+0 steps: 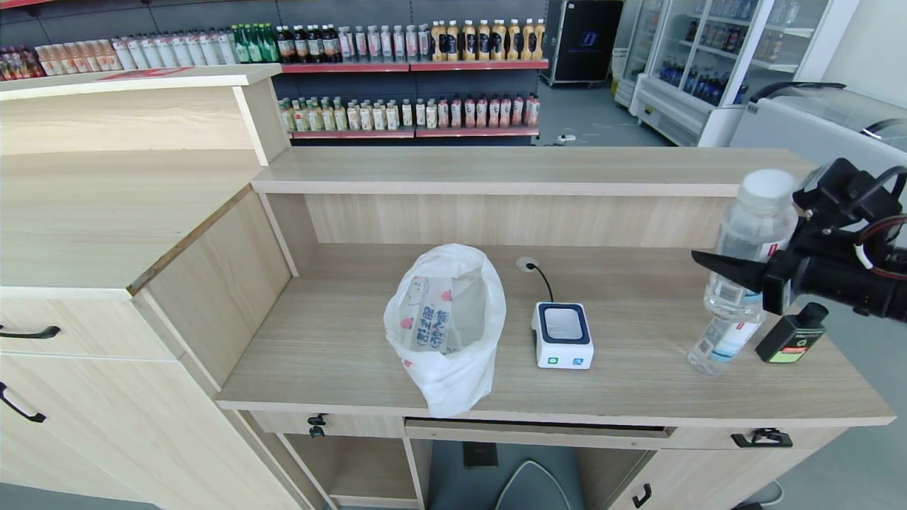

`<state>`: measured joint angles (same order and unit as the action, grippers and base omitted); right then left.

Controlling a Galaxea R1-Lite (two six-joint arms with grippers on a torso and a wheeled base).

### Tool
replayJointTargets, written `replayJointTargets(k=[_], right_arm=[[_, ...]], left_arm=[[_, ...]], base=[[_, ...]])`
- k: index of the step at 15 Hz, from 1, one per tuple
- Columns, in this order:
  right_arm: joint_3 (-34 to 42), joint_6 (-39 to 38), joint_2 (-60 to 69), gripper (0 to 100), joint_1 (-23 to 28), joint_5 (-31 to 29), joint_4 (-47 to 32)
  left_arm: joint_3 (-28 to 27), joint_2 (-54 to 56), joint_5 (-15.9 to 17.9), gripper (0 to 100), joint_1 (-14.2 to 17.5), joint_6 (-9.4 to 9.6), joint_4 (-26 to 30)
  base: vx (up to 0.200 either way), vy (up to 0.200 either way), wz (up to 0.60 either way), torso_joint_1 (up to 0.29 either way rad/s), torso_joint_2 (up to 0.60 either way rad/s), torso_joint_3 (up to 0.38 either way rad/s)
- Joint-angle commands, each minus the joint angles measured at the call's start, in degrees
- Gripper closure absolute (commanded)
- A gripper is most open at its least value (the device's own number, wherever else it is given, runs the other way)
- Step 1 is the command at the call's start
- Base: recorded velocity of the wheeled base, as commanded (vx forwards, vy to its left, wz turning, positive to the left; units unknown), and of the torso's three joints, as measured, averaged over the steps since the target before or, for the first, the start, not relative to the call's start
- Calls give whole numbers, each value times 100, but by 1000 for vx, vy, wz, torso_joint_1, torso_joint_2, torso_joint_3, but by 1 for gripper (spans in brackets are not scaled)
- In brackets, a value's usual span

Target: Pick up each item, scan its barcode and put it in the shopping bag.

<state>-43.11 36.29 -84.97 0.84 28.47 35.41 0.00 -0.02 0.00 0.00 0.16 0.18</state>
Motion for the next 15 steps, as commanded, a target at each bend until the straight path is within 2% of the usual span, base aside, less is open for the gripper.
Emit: replayJointTargets(k=[1, 4, 10, 13, 15], right_arm=[[22, 405, -178, 100, 83, 1, 317], [57, 959, -283, 100, 153, 28, 677], [92, 1433, -1074, 100, -14, 133, 1987], [74, 1987, -1707, 100, 48, 695, 2374], [109, 2602, -2384, 100, 180, 1179, 3042]], left_arm=[[0, 2, 0, 0, 0, 2, -1], [0, 2, 0, 0, 0, 2, -1], [0, 2, 0, 0, 0, 2, -1], [0, 2, 0, 0, 0, -7, -1], [0, 2, 0, 0, 0, 2, -1]], base=[[0, 0, 0, 0, 0, 0], [0, 0, 0, 0, 0, 0], [0, 0, 600, 2, 5, 5], [0, 0, 600, -1, 2, 2], [0, 0, 0, 0, 0, 0]])
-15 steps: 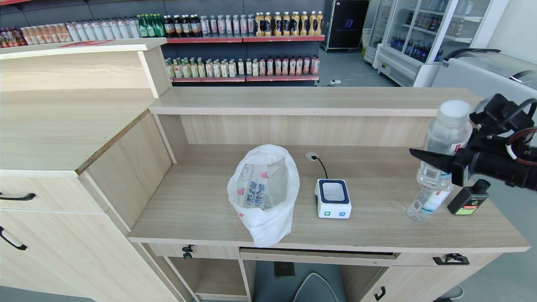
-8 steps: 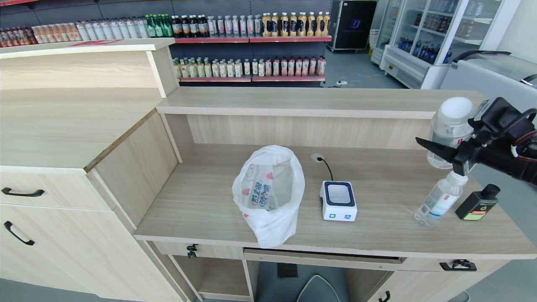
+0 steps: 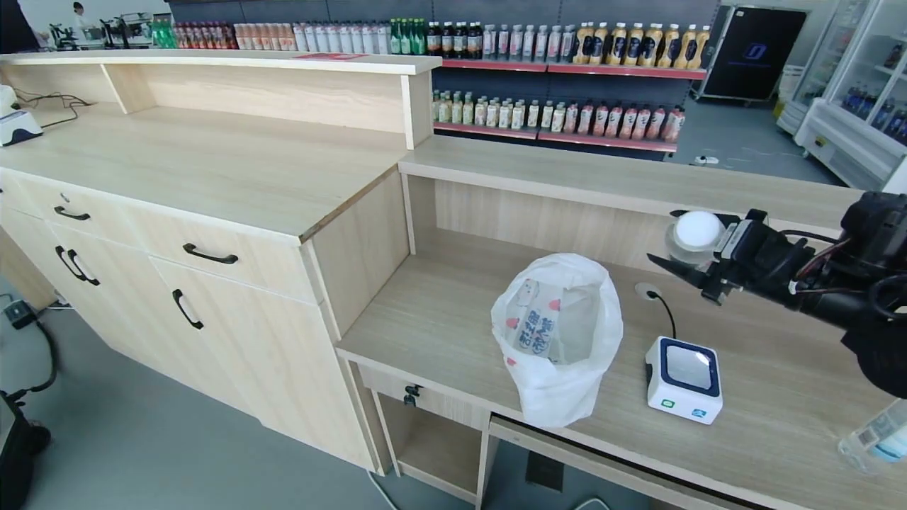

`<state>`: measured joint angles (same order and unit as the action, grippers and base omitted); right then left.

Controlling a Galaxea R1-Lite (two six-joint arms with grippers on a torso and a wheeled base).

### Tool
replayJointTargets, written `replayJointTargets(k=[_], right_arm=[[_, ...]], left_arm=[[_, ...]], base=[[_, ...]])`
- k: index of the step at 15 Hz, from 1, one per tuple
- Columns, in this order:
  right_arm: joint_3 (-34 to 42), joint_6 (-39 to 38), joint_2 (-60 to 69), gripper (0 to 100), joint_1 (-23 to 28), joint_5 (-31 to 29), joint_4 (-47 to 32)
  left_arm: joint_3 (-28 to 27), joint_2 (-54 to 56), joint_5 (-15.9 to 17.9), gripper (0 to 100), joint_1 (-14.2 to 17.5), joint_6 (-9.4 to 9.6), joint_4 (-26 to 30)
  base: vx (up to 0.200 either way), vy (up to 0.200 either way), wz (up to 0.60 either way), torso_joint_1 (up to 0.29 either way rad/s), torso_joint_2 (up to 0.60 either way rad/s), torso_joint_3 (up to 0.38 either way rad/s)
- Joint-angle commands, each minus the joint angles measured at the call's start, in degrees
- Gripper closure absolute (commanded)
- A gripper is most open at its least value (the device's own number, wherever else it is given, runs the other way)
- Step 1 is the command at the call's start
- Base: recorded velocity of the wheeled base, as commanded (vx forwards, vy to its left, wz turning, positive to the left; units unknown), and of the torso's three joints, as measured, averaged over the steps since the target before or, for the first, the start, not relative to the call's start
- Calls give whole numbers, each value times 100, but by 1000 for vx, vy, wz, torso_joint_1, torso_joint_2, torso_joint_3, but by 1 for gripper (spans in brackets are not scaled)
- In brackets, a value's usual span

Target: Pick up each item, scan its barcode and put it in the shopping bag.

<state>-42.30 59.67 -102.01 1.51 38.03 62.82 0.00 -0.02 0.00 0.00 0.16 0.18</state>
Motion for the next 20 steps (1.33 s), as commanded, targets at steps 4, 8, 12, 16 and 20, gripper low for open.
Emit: replayJointTargets(k=[4, 8, 12, 16, 20], right_arm=[[-112, 844, -1392, 100, 156, 688, 987], [-59, 1407, -1822, 100, 350, 837, 1057], [3, 1635, -2191, 100, 490, 837, 1057], [3, 1741, -2446, 100, 508, 846, 1022], [3, 1750, -2473, 100, 508, 1022, 1031]], left_arm=[[0, 2, 0, 0, 0, 2, -1], [0, 2, 0, 0, 0, 2, -1], [0, 2, 0, 0, 0, -7, -1], [0, 2, 0, 0, 0, 2, -1], [0, 2, 0, 0, 0, -7, -1]], base=[[0, 0, 0, 0, 0, 0], [0, 0, 0, 0, 0, 0], [0, 0, 0, 0, 0, 0], [0, 0, 0, 0, 0, 0], [0, 0, 0, 0, 0, 0]])
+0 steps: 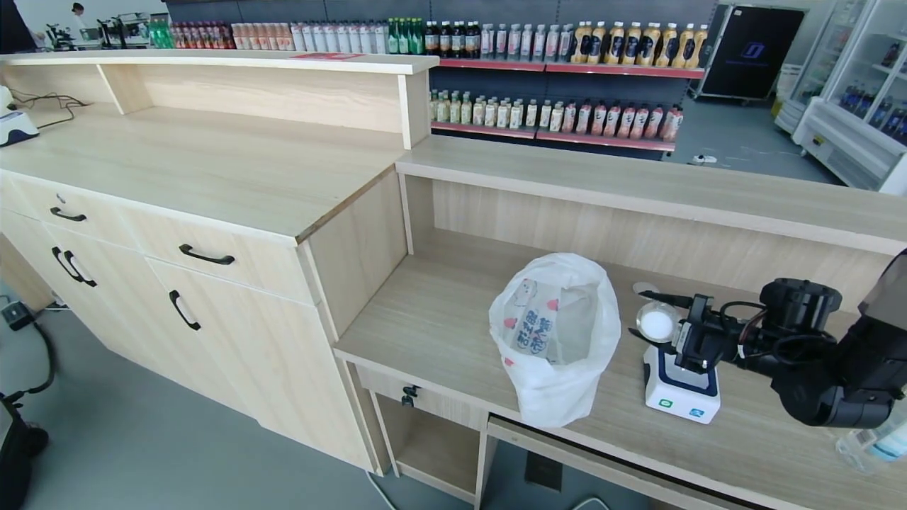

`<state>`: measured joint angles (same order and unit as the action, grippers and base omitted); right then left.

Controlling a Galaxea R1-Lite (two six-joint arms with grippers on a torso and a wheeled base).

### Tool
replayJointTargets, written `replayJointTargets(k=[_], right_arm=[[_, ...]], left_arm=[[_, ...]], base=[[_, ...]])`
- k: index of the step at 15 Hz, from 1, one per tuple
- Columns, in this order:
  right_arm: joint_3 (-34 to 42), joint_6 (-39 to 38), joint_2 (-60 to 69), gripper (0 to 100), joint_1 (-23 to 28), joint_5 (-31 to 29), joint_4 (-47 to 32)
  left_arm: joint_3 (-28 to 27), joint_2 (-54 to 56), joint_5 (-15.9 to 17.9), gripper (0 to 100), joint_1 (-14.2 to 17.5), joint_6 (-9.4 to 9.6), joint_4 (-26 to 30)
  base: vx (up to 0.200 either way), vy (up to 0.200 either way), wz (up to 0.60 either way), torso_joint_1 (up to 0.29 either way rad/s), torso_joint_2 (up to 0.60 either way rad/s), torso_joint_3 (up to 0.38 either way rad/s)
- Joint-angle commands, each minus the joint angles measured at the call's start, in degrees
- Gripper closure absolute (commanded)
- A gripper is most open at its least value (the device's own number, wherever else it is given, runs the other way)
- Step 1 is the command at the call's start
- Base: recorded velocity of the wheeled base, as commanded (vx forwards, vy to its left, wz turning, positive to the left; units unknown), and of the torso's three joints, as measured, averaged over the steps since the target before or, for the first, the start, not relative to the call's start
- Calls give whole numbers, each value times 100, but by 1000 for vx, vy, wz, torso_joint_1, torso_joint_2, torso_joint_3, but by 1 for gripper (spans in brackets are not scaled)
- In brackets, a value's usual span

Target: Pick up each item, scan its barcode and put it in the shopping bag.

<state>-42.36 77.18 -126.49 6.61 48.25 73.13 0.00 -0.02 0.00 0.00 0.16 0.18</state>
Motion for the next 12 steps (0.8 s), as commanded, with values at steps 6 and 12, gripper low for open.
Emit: replayJointTargets(k=[6, 12], right_arm=[[0, 175, -95, 100, 78, 220, 8], [79, 438, -7, 100, 218, 211, -53]], left_arm=[[0, 2, 0, 0, 0, -7, -1], [0, 2, 0, 0, 0, 2, -1]], base=[[0, 0, 0, 0, 0, 0], [0, 0, 0, 0, 0, 0]])
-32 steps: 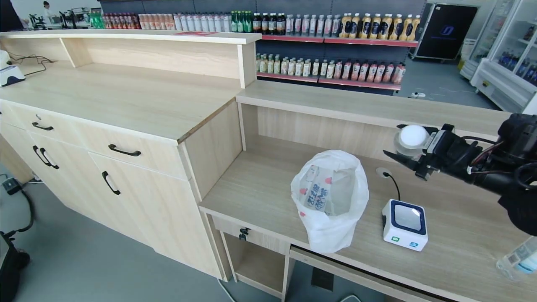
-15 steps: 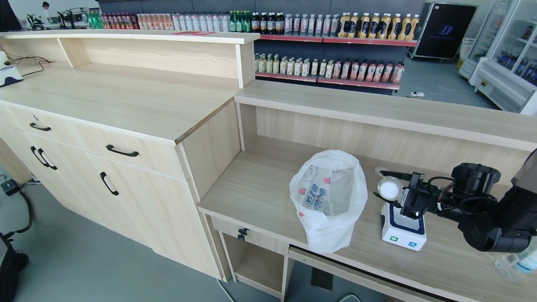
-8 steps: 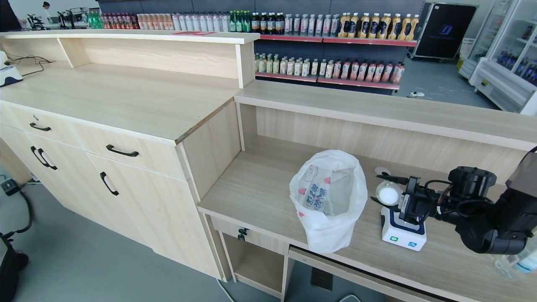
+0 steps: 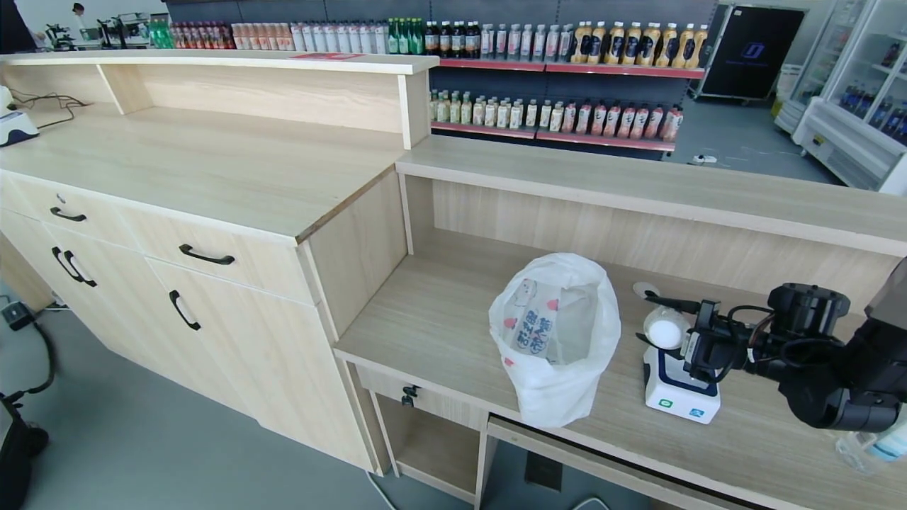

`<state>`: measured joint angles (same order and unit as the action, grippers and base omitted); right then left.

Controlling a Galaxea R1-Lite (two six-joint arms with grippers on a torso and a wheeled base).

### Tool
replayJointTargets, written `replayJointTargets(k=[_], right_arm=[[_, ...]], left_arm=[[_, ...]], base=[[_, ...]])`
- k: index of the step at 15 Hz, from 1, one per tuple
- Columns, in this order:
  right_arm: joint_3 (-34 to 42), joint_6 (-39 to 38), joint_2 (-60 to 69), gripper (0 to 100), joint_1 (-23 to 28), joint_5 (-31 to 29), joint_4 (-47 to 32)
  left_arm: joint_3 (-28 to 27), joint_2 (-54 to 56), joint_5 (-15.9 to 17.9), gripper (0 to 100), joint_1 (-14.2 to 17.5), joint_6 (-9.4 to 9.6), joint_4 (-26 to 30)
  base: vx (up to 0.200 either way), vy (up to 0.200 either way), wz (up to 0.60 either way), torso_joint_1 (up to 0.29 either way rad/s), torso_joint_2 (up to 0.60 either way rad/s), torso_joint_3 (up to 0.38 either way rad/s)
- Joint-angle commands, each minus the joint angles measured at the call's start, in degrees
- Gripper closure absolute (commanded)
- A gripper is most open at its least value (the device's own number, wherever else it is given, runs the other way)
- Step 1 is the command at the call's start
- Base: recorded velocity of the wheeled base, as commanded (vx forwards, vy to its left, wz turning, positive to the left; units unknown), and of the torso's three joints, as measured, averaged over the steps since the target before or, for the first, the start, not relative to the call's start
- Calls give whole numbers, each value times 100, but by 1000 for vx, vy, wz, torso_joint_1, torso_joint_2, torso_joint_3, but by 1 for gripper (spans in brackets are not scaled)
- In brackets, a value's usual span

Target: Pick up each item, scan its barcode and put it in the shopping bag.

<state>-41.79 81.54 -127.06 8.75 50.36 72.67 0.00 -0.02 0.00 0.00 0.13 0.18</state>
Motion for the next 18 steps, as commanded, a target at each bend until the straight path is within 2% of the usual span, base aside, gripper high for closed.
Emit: replayJointTargets(k=[1, 6, 15, 18], right_arm=[[92, 11, 76, 100, 39, 9, -51], [110, 248, 147, 100, 118, 9, -438], [127, 266, 384, 100, 162, 9, -464], [162, 424, 586, 100, 232, 18, -789]], left_arm=[[0, 2, 0, 0, 0, 4, -1], [0, 2, 0, 0, 0, 4, -1], [0, 2, 0, 0, 0, 4, -1], [0, 2, 0, 0, 0, 4, -1]], base=[[0, 0, 0, 0, 0, 0], [0, 0, 0, 0, 0, 0], [0, 0, 0, 0, 0, 0], [0, 0, 0, 0, 0, 0]])
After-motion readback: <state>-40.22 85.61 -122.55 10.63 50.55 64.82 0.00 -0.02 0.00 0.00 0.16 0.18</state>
